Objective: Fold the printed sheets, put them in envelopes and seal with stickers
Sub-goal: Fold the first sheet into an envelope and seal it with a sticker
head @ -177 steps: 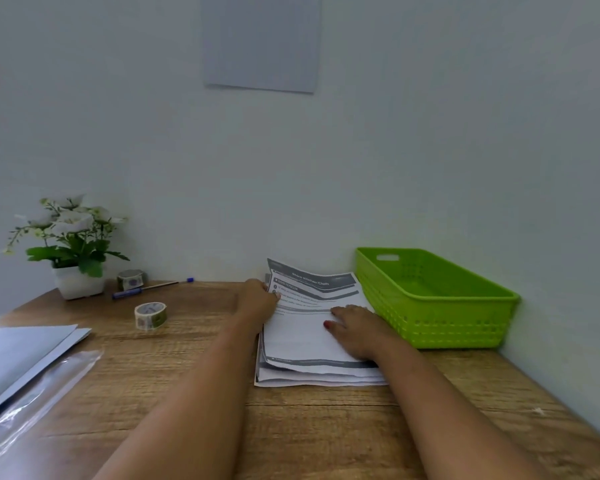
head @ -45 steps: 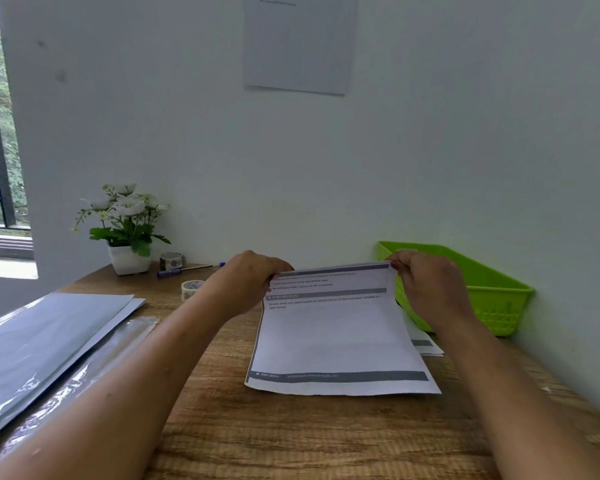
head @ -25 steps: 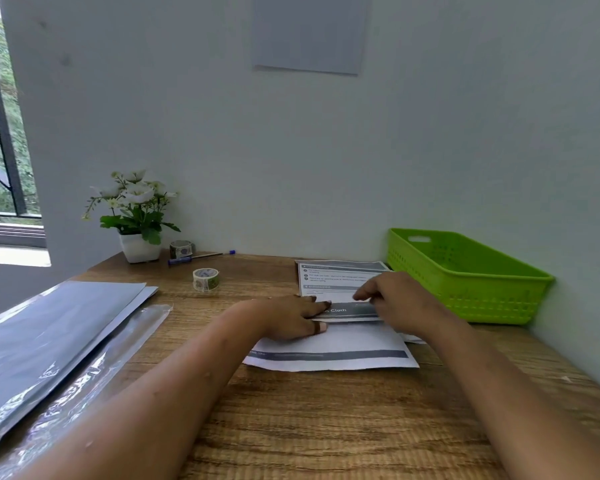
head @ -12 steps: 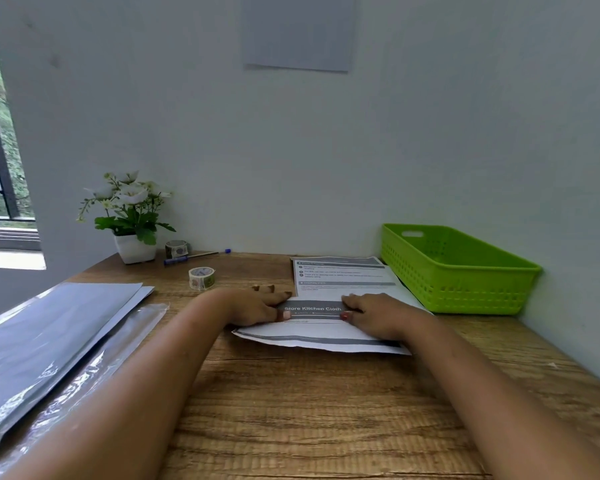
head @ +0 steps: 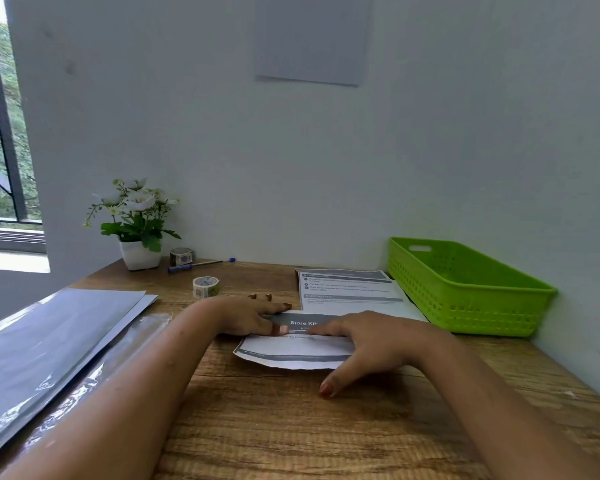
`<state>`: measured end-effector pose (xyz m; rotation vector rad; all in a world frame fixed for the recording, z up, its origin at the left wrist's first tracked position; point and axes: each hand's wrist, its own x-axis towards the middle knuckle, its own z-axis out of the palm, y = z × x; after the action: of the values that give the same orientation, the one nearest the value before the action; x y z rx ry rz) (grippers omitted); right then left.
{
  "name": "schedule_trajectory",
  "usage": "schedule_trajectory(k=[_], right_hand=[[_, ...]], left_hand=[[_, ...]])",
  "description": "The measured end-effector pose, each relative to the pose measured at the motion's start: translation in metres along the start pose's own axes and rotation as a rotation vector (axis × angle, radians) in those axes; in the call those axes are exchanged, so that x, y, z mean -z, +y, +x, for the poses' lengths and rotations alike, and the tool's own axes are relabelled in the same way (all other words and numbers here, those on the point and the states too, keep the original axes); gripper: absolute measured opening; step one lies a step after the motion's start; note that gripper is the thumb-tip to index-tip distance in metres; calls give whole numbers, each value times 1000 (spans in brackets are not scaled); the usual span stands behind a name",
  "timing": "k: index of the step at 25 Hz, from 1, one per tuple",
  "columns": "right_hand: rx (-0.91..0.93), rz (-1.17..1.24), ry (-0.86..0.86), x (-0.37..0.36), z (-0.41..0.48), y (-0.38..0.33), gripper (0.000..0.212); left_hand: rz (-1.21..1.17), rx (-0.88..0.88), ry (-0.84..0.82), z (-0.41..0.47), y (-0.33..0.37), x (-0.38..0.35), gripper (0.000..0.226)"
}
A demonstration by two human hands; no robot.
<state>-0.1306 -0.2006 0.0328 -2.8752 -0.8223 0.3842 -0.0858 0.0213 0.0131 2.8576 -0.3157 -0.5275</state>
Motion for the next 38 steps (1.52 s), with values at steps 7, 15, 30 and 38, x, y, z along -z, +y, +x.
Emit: schedule_trajectory(k=[7, 15, 30, 38], right_hand=[[-21, 166, 425, 21, -7, 30, 10], [-87, 191, 431, -7, 18, 50, 54], [-12, 16, 247, -45, 52, 17, 60], [-159, -63, 156, -42, 22, 33, 59]], left_hand=[[-84, 72, 22, -17, 10, 7, 40], [-919, -53, 568, -9, 1, 8, 25], [68, -79, 415, 31, 45, -42, 50], [185, 41, 290, 6, 13, -36, 53]])
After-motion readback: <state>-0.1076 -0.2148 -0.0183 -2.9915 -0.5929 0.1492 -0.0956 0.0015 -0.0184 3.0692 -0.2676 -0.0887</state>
